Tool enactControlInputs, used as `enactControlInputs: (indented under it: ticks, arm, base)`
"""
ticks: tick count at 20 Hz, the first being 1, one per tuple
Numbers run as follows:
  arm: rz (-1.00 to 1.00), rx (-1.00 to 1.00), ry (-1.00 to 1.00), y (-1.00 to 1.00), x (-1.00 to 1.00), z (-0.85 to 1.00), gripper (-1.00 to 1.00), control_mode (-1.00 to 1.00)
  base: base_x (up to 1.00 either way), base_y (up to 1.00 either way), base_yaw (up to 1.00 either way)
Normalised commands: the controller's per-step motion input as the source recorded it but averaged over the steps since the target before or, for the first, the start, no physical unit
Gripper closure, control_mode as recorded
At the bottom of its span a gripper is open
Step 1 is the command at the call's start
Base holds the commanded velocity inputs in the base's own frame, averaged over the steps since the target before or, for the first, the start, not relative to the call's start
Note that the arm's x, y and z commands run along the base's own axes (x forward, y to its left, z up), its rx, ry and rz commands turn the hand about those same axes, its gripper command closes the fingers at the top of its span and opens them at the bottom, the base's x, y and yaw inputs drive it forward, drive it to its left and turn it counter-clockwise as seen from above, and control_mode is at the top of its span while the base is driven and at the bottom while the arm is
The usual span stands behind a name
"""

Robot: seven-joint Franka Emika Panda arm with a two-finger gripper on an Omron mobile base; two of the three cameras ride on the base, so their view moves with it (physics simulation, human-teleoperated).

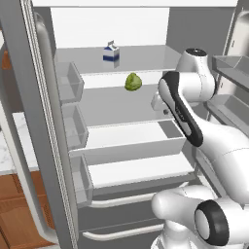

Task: Take out the milk from the fridge and place it on the tray on the counter. Then take the sugar cube near the tray and place it in the tray.

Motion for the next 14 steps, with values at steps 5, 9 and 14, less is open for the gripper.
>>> enactControlInputs:
  ticks: [5,9,14]
  arm:
    - [0.0,0.0,-0.07,0.0,-0.3,0.0,-1.0,-1.0]
    - [0.05,0.0,-0.24,0.07,-0.51,0.0,-1.0,-1.0]
    - [0.07,0.0,-0.26,0.16,-0.46,0.29,-1.0,-1.0]
  base:
    - [0.0,0.0,0.0]
    - [0.0,0.0,0.0]
    - [0.0,0.0,0.0]
